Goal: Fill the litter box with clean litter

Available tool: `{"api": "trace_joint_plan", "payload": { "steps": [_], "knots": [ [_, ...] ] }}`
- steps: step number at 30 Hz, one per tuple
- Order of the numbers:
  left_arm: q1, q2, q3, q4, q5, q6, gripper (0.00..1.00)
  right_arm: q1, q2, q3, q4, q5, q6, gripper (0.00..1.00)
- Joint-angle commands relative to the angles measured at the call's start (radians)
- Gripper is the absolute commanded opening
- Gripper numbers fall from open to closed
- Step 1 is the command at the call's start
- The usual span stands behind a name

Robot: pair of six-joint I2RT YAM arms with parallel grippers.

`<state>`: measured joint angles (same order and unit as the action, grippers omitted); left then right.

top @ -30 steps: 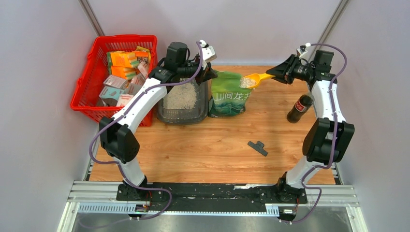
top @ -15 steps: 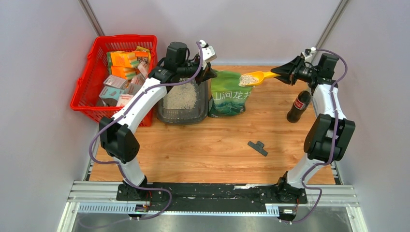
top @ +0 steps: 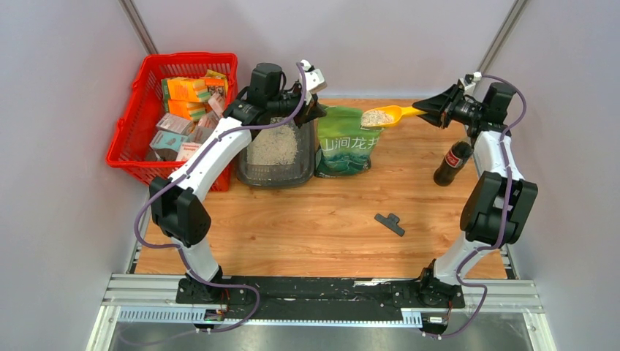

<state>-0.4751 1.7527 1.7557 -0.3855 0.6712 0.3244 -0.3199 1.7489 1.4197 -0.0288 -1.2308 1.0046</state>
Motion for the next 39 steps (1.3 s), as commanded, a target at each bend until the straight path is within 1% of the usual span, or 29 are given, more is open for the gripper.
{"api": "trace_joint_plan", "payload": {
  "steps": [1, 18, 22, 24, 25, 27, 28, 30, 31, 33, 39],
  "knots": [
    [0.020, -0.007, 0.060, 0.011, -0.005, 0.024, 0.00, -0.031, 0.017, -0.007, 0.050, -0.024, 0.042, 0.00],
    [0.027, 0.022, 0.090, 0.005, -0.012, 0.015, 0.01, -0.039, -0.006, 0.038, 0.049, -0.036, 0.083, 0.00],
    [0.032, 0.037, 0.099, 0.002, -0.022, 0.008, 0.06, -0.038, -0.025, 0.054, 0.033, -0.036, 0.081, 0.00],
    [0.032, 0.039, 0.103, 0.002, -0.030, 0.004, 0.10, -0.036, -0.035, 0.059, 0.003, -0.039, 0.080, 0.00],
    [0.032, 0.044, 0.105, 0.004, -0.039, 0.004, 0.14, -0.034, -0.040, 0.061, 0.001, -0.042, 0.080, 0.00],
    [0.035, 0.048, 0.105, 0.002, -0.048, 0.002, 0.17, -0.028, -0.054, 0.062, -0.006, -0.047, 0.080, 0.00],
    [0.036, 0.050, 0.108, 0.000, -0.065, 0.002, 0.24, -0.027, -0.057, 0.061, -0.011, -0.048, 0.080, 0.00],
    [0.043, 0.060, 0.113, -0.006, -0.081, 0.001, 0.30, -0.021, -0.066, 0.059, -0.020, -0.050, 0.084, 0.00],
    [0.044, 0.065, 0.116, -0.007, -0.093, -0.001, 0.36, -0.018, -0.069, 0.058, -0.019, -0.053, 0.088, 0.00],
    [0.052, 0.076, 0.120, -0.009, -0.104, -0.010, 0.37, -0.010, -0.075, 0.053, -0.013, -0.055, 0.097, 0.00],
    [0.062, 0.087, 0.125, -0.032, -0.121, 0.004, 0.37, -0.008, -0.084, 0.044, 0.001, -0.065, 0.112, 0.00]
  ]
}}
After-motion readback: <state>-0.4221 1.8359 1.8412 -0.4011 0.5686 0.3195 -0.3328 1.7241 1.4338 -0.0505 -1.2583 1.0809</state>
